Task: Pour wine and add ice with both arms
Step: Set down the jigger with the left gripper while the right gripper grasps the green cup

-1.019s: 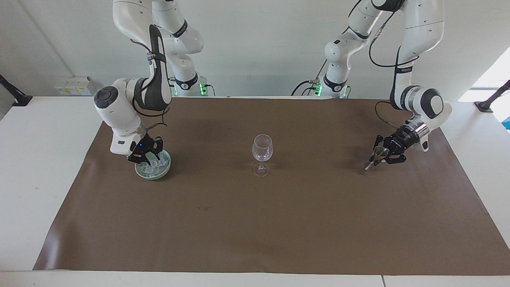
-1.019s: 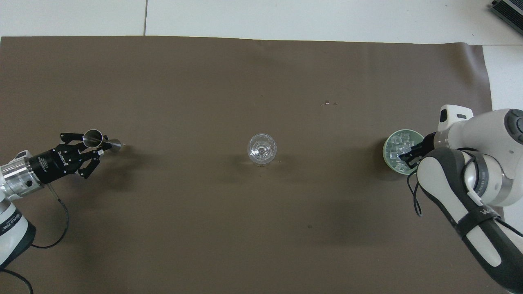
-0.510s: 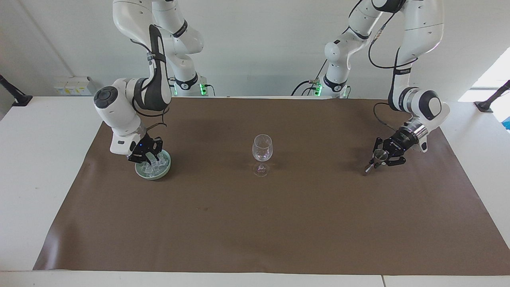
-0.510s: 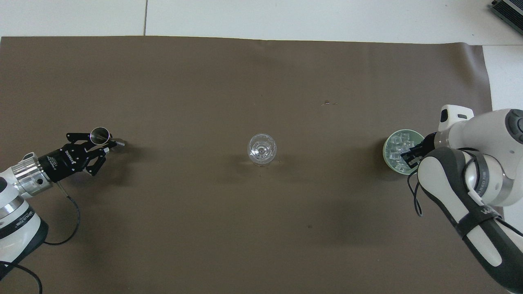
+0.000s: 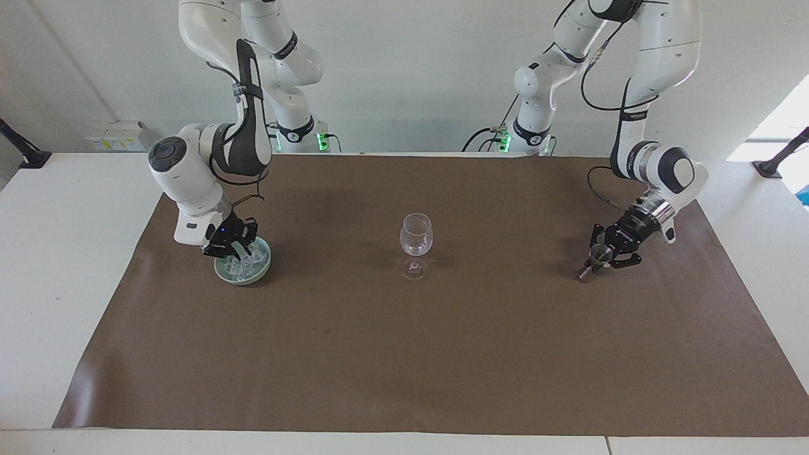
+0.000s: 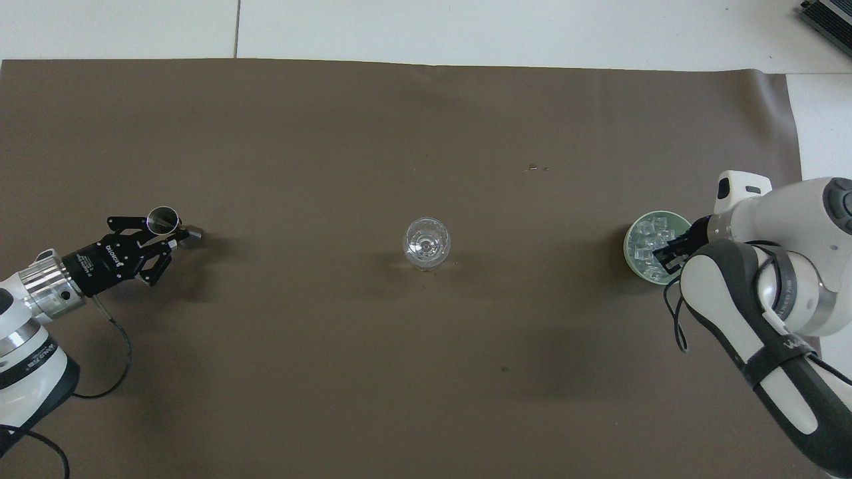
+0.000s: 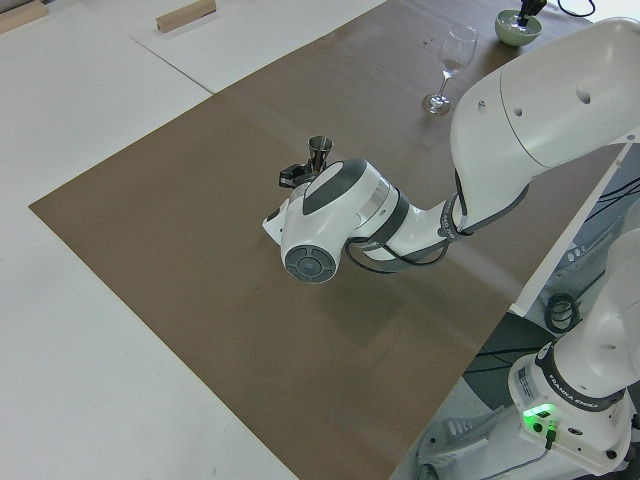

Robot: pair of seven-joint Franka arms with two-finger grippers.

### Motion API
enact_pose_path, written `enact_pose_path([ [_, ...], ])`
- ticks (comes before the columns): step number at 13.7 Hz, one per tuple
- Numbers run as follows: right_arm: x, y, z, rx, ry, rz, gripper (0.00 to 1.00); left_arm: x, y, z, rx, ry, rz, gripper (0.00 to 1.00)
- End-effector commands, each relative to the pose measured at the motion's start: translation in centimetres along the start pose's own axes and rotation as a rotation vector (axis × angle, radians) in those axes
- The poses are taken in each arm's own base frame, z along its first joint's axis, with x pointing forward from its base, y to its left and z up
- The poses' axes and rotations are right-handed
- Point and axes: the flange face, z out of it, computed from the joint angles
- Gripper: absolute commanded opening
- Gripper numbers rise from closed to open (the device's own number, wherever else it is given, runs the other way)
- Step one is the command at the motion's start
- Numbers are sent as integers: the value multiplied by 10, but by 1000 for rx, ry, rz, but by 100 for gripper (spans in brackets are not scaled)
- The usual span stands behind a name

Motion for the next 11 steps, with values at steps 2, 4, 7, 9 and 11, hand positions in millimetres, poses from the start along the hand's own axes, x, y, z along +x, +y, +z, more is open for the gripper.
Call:
enact_pose_path([
  [2, 6, 0, -22, 35, -4, 36, 0, 2, 1, 0, -21, 2, -3, 59],
  [4, 11, -2, -43, 45, -12, 101, 0, 0, 5, -4, -22, -6, 4, 64],
  [7, 25, -19, -76, 39, 5, 233, 0, -1, 8, -8, -23, -7, 9, 100],
  [9, 39, -30, -96, 38, 13, 333, 0, -2, 8, -17, 31, 51, 90, 100],
  [11, 51, -39, -119, 40, 16, 424, 0, -9, 11, -27, 43, 80, 133, 100],
])
